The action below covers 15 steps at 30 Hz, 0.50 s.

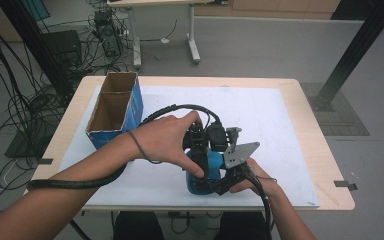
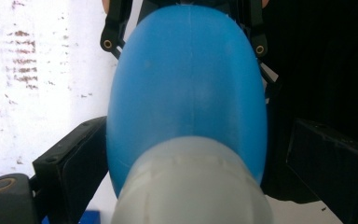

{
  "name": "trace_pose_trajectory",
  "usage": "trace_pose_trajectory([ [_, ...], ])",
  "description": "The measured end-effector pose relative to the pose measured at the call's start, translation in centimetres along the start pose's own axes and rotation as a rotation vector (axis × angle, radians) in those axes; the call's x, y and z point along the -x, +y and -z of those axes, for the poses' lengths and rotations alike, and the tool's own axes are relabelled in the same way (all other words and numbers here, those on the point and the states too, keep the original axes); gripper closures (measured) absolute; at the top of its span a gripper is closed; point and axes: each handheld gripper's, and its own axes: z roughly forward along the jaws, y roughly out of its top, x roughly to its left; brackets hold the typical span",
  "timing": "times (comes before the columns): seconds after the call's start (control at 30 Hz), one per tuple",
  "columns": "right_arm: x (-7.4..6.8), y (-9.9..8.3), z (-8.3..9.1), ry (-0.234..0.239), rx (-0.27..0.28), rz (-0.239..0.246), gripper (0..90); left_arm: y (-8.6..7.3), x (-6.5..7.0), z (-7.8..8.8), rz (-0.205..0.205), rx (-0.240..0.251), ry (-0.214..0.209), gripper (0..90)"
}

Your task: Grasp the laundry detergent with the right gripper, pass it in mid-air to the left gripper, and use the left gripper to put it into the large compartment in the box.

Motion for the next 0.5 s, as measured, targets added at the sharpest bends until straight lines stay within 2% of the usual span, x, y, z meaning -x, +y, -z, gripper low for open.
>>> trace_pose_trajectory([
  [0.5, 0.12, -0.12, 0.1, -0.001, -0.004, -0.005, 42.2, -0.31, -0.27, 0.11, 0.006, 0.008, -0.003, 7.5],
])
